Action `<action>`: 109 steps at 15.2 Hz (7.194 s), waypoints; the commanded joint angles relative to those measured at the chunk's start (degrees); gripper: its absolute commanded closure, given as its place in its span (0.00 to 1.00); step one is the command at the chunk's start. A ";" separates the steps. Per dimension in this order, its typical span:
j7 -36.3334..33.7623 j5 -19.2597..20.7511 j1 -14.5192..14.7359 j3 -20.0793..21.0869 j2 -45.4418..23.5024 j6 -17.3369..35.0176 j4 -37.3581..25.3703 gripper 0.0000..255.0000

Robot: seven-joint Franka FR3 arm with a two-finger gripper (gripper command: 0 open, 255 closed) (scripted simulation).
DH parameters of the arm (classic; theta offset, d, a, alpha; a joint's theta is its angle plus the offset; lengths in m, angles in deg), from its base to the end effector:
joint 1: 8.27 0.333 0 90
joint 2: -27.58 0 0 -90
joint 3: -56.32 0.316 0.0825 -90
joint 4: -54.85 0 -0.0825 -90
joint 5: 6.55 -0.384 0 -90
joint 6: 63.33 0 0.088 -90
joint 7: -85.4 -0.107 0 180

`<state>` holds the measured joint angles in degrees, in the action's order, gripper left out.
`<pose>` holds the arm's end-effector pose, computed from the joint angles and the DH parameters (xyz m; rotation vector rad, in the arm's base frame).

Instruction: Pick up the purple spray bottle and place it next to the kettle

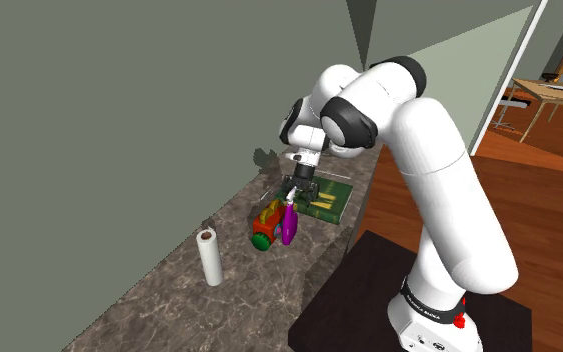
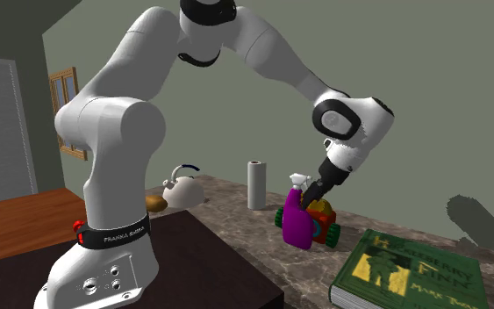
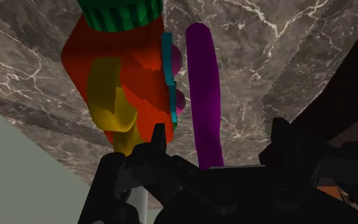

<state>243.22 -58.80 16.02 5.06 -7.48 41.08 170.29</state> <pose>0.5190 -0.1871 0.2167 -1.6906 -2.0819 -0.4601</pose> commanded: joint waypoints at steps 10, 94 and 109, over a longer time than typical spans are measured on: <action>3.57 -4.25 -0.41 4.18 -3.92 2.98 0.78 0.00; -45.76 36.25 20.15 0.29 53.47 -4.62 6.72 1.00; -66.98 34.00 22.10 22.00 66.47 9.65 23.96 1.00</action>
<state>177.63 -24.33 37.71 25.75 58.57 49.96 193.68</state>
